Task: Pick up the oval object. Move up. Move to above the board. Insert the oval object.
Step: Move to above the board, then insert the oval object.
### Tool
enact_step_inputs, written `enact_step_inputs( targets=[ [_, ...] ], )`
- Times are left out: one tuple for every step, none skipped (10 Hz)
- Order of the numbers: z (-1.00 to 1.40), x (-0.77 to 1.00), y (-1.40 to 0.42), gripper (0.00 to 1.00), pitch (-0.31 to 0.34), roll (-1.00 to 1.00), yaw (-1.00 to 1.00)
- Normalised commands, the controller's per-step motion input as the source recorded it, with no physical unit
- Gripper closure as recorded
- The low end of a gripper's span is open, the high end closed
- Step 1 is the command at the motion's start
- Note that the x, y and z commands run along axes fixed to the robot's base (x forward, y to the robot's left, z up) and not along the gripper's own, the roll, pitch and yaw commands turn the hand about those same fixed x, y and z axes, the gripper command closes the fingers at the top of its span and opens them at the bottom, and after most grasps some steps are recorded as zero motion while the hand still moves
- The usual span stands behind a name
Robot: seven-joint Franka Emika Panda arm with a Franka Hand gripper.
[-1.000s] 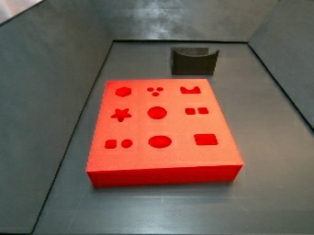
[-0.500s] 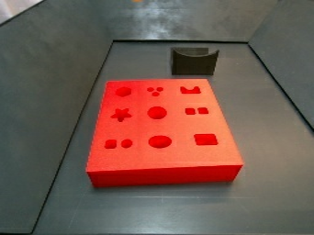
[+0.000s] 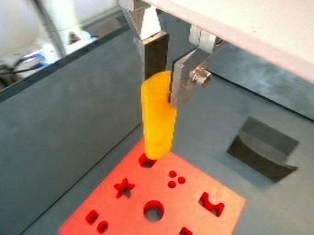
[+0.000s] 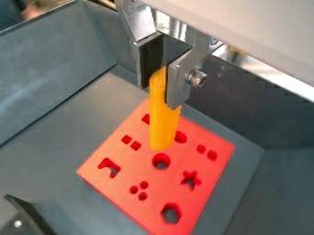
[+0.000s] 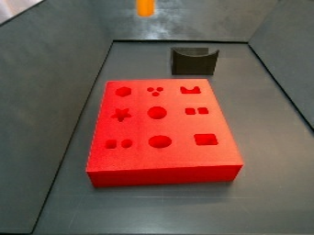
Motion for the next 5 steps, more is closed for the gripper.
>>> enact_step_inputs(
  targets=[
    [0.02,0.11,-0.22,1.0,0.154,0.03,0.24],
    [-0.04,-0.01,0.0,1.0,0.003,0.0,0.0],
    [-0.19,-0.07,-0.21,1.0,0.101,0.03,-0.09],
    [0.0,0.0,-0.09,1.0,-0.003,0.0,0.0],
    [-0.42,0.0,-0.14,1.0,-0.103,0.07,0.0]
  ],
)
